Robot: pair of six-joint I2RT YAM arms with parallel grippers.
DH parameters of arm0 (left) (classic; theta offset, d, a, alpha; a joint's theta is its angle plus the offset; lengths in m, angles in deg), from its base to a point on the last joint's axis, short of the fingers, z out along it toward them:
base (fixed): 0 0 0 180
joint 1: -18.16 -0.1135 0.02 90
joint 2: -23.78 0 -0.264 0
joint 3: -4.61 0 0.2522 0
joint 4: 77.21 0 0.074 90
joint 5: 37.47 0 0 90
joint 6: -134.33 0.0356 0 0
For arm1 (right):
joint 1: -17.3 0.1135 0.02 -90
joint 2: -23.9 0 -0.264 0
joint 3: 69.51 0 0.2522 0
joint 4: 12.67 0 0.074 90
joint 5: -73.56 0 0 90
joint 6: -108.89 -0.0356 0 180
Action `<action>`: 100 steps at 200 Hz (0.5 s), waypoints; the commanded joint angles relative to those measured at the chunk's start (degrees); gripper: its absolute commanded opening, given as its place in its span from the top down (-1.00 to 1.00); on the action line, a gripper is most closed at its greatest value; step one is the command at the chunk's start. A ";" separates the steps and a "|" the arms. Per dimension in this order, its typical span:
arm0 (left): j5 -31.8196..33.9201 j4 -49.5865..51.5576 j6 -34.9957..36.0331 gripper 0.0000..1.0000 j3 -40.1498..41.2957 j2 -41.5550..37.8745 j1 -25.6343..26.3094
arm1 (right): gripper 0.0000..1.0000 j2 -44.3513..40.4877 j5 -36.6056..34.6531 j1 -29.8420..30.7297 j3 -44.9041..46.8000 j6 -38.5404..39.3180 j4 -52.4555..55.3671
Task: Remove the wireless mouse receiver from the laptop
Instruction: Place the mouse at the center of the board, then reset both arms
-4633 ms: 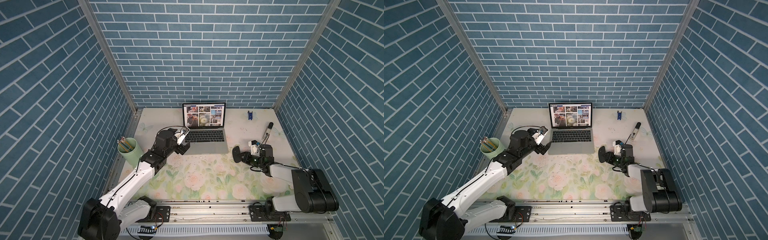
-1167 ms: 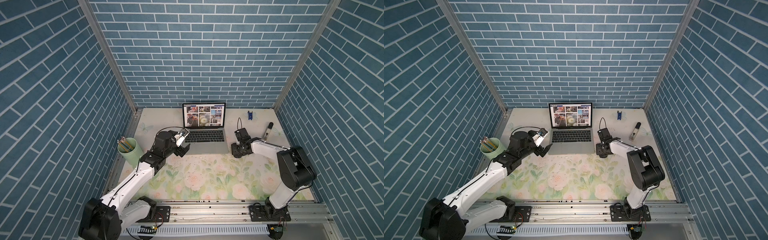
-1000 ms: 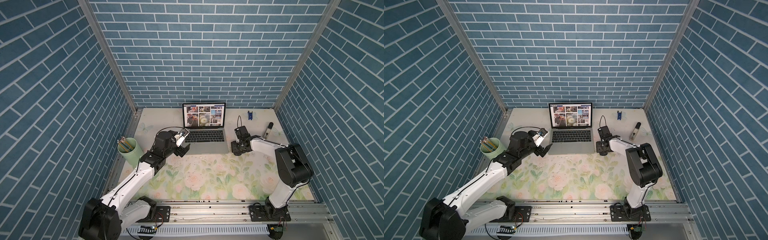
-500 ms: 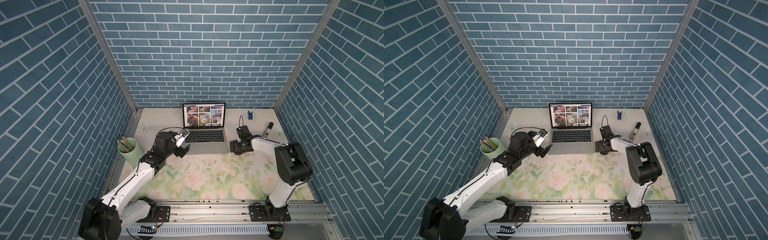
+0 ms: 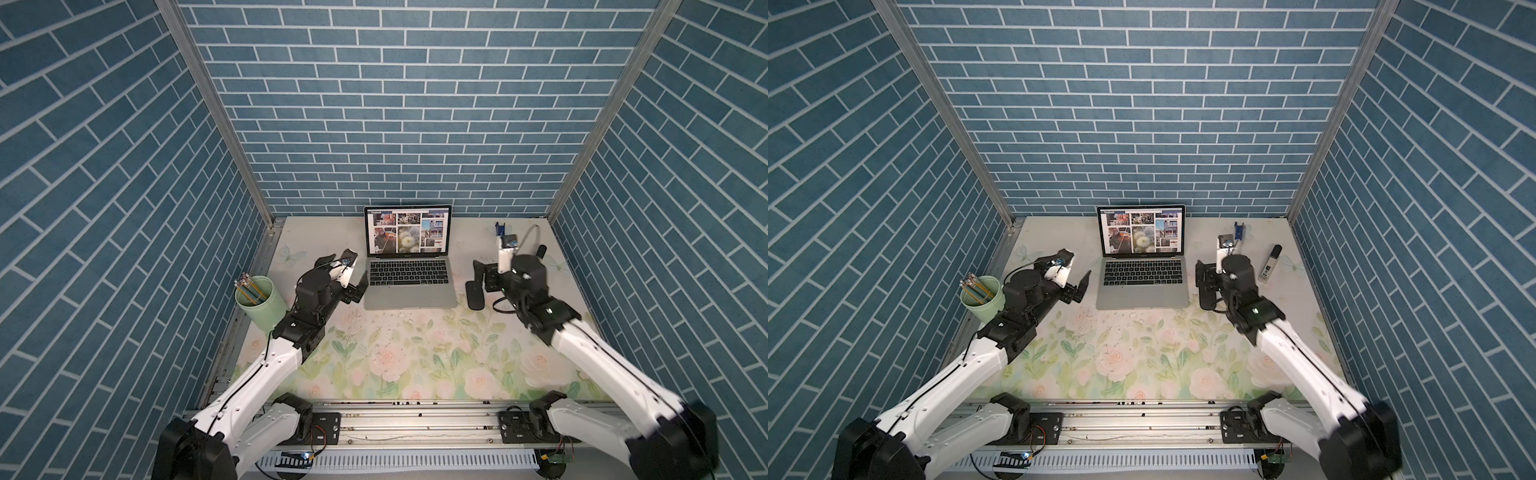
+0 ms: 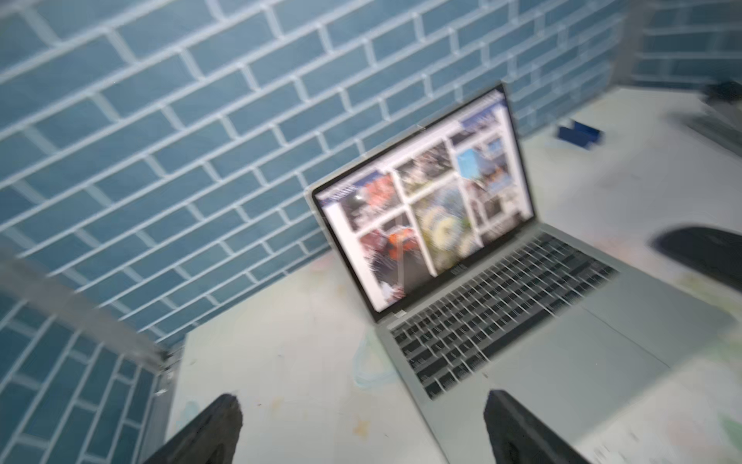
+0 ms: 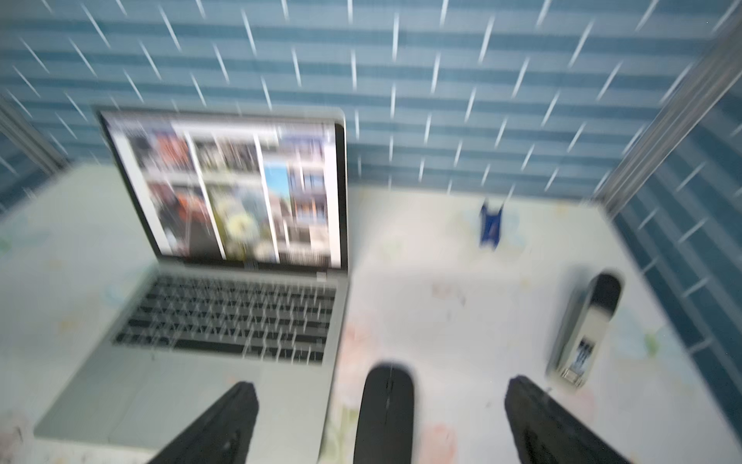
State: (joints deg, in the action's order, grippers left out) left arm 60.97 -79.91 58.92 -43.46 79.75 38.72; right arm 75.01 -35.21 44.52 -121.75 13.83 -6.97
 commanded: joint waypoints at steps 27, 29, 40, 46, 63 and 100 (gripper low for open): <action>19.55 -23.66 -9.49 -0.99 9.11 8.09 -6.01 | -0.99 6.18 -9.16 -9.99 27.71 12.65 -46.55; 19.62 -24.48 -9.38 -0.99 9.55 8.56 -6.09 | -0.99 7.22 -8.83 -10.41 28.41 12.45 -48.29; 19.73 -29.05 -8.69 -0.99 12.39 11.64 -6.29 | -0.99 12.94 -7.88 -11.80 31.50 11.93 -57.12; 19.28 -32.05 -7.96 -0.99 14.18 12.89 -6.32 | -0.99 16.52 -6.98 -12.36 32.47 12.00 -61.79; 17.80 -43.80 -7.30 -0.99 20.96 15.67 -6.71 | -0.99 25.75 -4.65 -12.85 33.53 13.00 -71.65; 10.67 -62.04 -10.35 -0.99 27.36 23.63 -10.44 | -0.99 33.02 4.78 -19.04 34.61 9.11 -78.63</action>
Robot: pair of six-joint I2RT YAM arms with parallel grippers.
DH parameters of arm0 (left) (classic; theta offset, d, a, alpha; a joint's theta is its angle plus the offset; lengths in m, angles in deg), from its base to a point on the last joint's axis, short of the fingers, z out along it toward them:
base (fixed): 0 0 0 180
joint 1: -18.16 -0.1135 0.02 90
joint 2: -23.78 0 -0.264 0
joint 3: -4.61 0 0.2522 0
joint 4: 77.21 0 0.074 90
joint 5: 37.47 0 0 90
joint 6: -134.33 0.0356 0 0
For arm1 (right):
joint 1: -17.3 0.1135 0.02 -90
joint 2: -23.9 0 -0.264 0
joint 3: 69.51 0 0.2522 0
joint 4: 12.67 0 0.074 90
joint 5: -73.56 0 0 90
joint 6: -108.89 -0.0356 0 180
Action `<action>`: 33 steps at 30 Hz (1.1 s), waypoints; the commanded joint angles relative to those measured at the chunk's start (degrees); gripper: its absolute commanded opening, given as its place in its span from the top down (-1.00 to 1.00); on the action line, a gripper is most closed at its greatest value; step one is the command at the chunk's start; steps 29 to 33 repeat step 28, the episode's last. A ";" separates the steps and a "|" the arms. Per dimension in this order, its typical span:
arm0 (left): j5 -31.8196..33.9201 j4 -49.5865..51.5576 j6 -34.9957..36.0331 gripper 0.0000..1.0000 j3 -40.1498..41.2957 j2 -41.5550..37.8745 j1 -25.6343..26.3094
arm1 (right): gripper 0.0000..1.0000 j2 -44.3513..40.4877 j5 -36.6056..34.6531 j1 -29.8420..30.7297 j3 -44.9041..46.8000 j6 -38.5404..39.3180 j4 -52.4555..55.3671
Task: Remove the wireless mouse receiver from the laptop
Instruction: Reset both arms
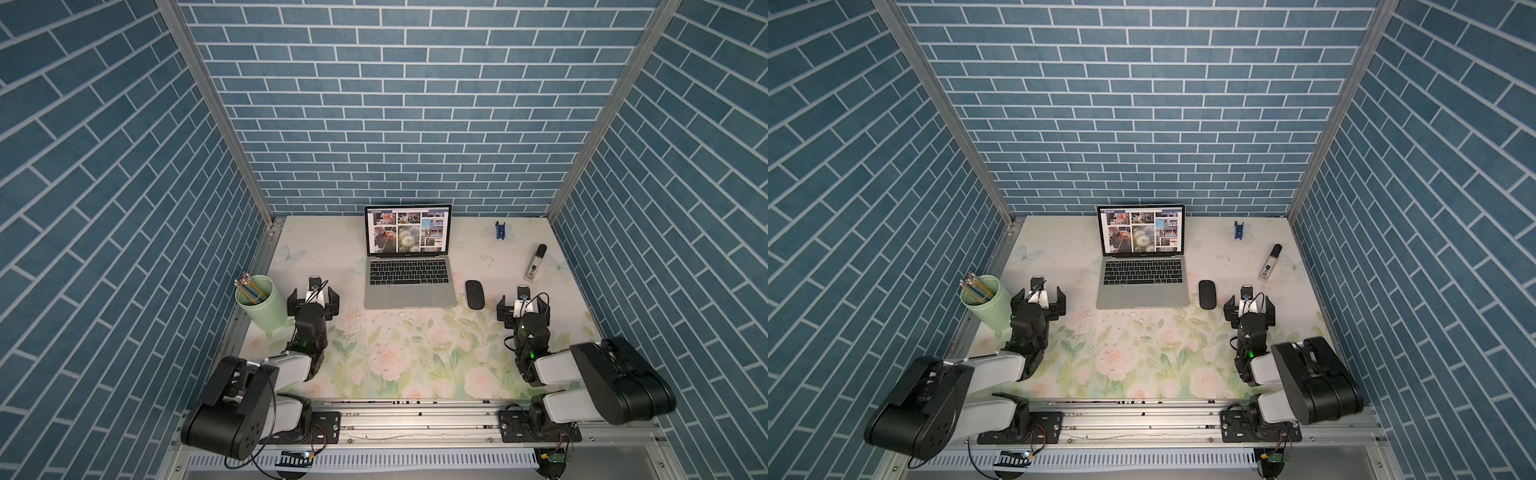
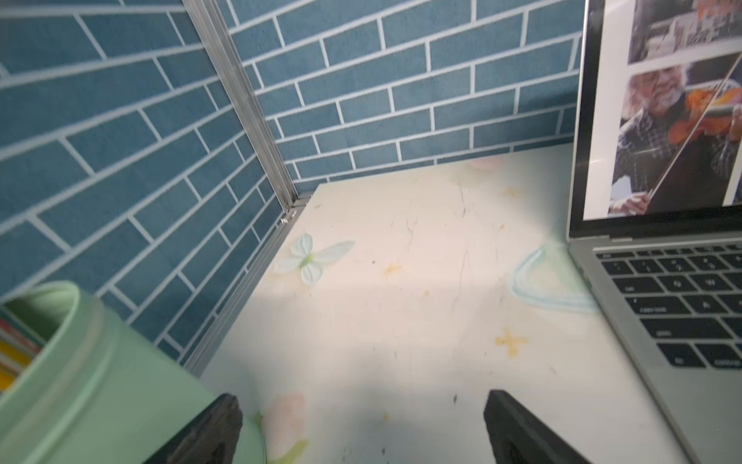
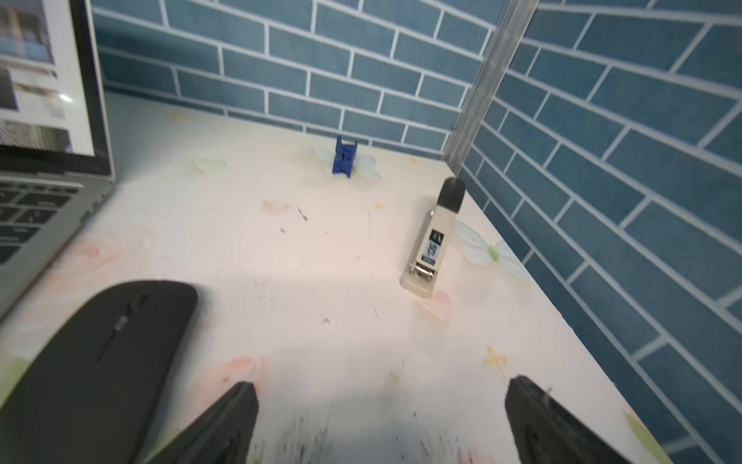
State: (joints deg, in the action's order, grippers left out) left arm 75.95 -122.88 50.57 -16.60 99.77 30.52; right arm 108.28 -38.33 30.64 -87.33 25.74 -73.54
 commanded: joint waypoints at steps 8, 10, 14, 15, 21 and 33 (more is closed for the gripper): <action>-12.38 -16.77 -7.66 -0.99 -3.47 11.30 -9.28 | -1.00 3.12 14.93 -10.61 -7.27 -6.70 -1.02; -13.29 -17.72 -7.67 -0.99 -3.53 11.67 -9.68 | -1.00 3.30 14.71 -10.59 -7.04 -6.62 -1.81; -13.17 -17.31 -7.56 -0.99 -3.63 11.61 -9.63 | -1.00 3.38 14.88 -10.53 -7.40 -6.32 -1.23; -13.21 -17.29 -7.60 -0.99 -3.58 11.53 -9.64 | -1.00 3.25 16.45 -10.44 -7.46 -5.71 -0.80; -13.21 -17.28 -7.60 -0.99 -3.56 11.62 -9.61 | -1.00 3.61 20.67 -10.53 -8.60 -4.39 1.11; -13.16 -17.29 -7.56 -0.99 -3.55 11.53 -9.63 | -1.00 3.42 20.55 -10.58 -8.30 -4.30 0.67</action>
